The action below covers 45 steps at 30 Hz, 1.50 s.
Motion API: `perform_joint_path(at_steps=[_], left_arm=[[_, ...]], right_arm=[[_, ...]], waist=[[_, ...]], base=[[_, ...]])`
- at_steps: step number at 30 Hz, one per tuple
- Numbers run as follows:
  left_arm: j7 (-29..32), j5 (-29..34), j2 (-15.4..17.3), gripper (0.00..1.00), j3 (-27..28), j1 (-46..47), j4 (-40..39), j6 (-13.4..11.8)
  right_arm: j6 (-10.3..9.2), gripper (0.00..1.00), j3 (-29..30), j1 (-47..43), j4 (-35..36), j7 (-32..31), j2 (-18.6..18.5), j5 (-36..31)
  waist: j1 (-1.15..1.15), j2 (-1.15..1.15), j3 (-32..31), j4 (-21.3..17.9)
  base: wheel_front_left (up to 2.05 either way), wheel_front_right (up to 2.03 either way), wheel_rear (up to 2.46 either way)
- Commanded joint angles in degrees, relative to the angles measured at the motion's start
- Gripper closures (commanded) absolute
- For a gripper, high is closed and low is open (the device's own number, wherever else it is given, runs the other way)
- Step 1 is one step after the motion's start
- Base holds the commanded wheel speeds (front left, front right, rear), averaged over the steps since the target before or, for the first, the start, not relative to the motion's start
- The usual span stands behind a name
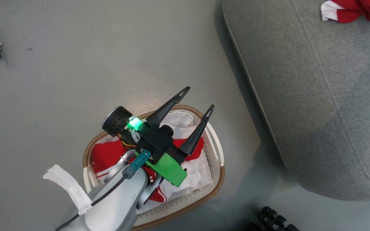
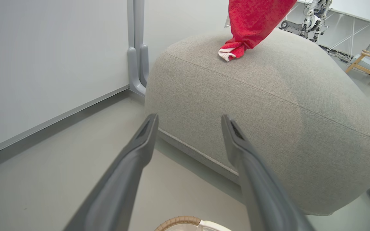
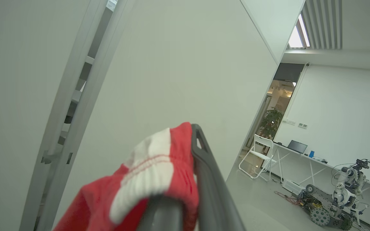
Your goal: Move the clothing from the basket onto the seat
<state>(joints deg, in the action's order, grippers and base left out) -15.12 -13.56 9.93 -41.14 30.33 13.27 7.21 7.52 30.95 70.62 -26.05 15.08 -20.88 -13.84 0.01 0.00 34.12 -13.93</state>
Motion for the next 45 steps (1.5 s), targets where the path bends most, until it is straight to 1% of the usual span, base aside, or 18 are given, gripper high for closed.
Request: perform_joint_path(at_steps=[1,6,8,13,16,18,19,21,22,23,24,27,31,35,40,45], left_arm=[[-0.1,0.5,0.5,0.0,0.0,1.3,-0.3,-0.2],[-0.1,1.1,0.9,0.0,0.0,1.8,-0.8,-0.4],[0.0,1.3,1.2,0.0,-0.3,1.9,-0.7,-0.5],[0.0,1.3,1.7,0.0,-0.5,1.5,-0.5,-0.7],[0.0,1.1,2.0,0.0,-0.4,1.0,-0.4,-0.9],[0.0,0.9,2.2,0.0,-0.4,0.8,-0.3,-1.0],[0.0,0.8,2.3,0.0,-0.3,0.6,-0.2,-1.2],[0.0,0.6,2.4,0.0,-0.3,0.3,0.0,-1.2],[0.0,0.5,2.4,0.0,-0.3,0.2,0.1,-1.2],[0.0,0.3,2.3,0.0,-0.3,0.0,0.3,-1.2],[0.0,0.2,2.2,0.0,-0.4,-0.2,0.4,-1.1],[0.0,-0.4,1.8,0.0,0.0,-0.6,0.6,-1.1],[0.0,-1.2,1.2,0.0,0.7,-1.3,0.6,-1.0],[0.0,-2.1,0.6,0.0,1.8,-2.3,0.7,-0.8],[0.0,-2.7,-0.6,0.0,3.6,-3.7,0.8,-0.6],[0.0,-3.4,-2.2,0.0,6.1,-5.7,1.1,-0.3]], right_arm=[[-0.07,1.0,1.3,0.8,-1.1,0.1,0.9,-0.4],[-0.06,1.0,4.5,-1.4,-5.5,0.1,3.4,-1.4],[-0.07,1.0,4.5,-3.1,-5.9,0.1,3.9,-3.3],[-0.07,1.0,8.3,-7.8,-7.6,0.1,8.2,-4.6],[-0.07,1.0,9.1,-10.0,-8.9,0.1,9.0,-5.1],[-0.07,1.0,8.5,-11.6,-9.1,0.1,9.2,-6.2],[-0.07,0.82,8.8,-12.3,-9.2,0.1,9.6,-6.3],[-0.07,0.73,9.2,-13.6,-9.5,0.1,10.4,-6.4],[-0.07,0.61,9.3,-14.1,-9.5,0.1,10.6,-6.1],[-0.07,0.11,9.3,-14.7,-9.9,0.1,11.1,-5.5],[-0.07,0.0,9.2,-15.4,-10.0,0.1,11.2,-5.2],[-0.07,0.0,7.6,-18.2,-9.8,0.1,12.1,-5.0],[-0.07,0.0,5.7,-21.9,-10.6,0.1,12.1,-3.4],[-0.07,0.0,4.0,-25.9,-9.3,0.1,13.3,-1.9],[-0.07,0.0,1.3,-29.3,-8.4,0.1,12.9,-0.6],[-0.07,0.0,-2.0,-30.7,-7.7,0.1,11.5,-0.3]], waist=[[-0.01,0.0,3.7,2.3],[-0.01,0.0,6.1,2.7],[-0.01,0.0,6.7,2.8],[-0.01,0.0,7.2,2.5],[-0.01,0.0,7.1,2.2],[-0.01,0.0,6.8,1.9],[-0.01,0.0,6.7,1.6],[-0.01,0.0,6.2,1.3],[-0.01,0.0,5.8,1.1],[-0.01,0.0,5.4,1.0],[-0.01,0.0,5.0,0.9],[-0.01,0.0,3.4,0.4],[-0.01,0.0,0.9,-0.1],[-0.01,0.0,-2.0,-0.4],[-0.01,0.0,-6.0,0.3],[-0.01,0.0,-10.9,2.0]], base=[[0.0,0.0,0.0],[0.0,0.0,0.0],[0.0,0.0,0.0],[0.0,0.0,0.0],[0.0,0.0,0.0],[0.0,0.0,0.0],[0.0,0.0,0.0],[0.0,0.0,0.0],[0.0,0.0,0.0],[0.0,0.0,0.0],[0.0,0.0,0.0],[0.0,0.0,0.0],[0.0,0.0,0.0],[0.0,0.0,0.0],[0.0,0.0,0.0],[0.0,0.0,0.0]])
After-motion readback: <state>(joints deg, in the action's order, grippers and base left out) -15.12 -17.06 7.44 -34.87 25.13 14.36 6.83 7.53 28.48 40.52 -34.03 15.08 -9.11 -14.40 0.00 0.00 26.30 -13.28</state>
